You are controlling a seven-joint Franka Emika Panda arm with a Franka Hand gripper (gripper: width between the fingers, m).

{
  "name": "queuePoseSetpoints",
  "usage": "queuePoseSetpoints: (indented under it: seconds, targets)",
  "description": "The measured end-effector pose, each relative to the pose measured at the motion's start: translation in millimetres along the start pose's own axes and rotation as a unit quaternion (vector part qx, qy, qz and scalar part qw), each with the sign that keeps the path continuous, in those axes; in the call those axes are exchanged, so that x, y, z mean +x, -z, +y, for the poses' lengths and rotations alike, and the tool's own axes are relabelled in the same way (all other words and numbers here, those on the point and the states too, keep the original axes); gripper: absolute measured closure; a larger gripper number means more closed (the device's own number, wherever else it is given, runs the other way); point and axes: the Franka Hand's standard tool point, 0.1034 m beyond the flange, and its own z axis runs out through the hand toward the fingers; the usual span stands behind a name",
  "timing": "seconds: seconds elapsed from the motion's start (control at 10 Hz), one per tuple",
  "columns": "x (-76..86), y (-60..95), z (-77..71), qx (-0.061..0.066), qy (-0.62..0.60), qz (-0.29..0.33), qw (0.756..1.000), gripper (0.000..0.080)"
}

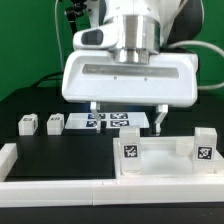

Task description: Assemble square table

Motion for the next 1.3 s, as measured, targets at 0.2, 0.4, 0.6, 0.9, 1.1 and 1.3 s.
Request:
queuePoseSetpoints:
  seconds: [0.2,0.4,0.6,0.9,1.1,1.3]
  targets:
    - [8.5,4.8,-1.0,0.012,-0.002,-0.030,0.999,0.0151]
    - [1.0,3.0,6.1,0.021,-0.007,-0.095,0.995,0.0151]
    - [1.0,-3.6,11.5,0.025,-0.008,-0.155,0.988,0.0151]
    - [-3.4,-17.6,-5.4,0.023,-0.022,-0.153,0.988,0.0151]
    - [-3.7,-20.9,-8.2,0.020,-0.033,-0.152,0.988,0.0151]
    - [-4.4,-21.6,-8.5,0.019,-0.047,-0.153,0.987,0.0262]
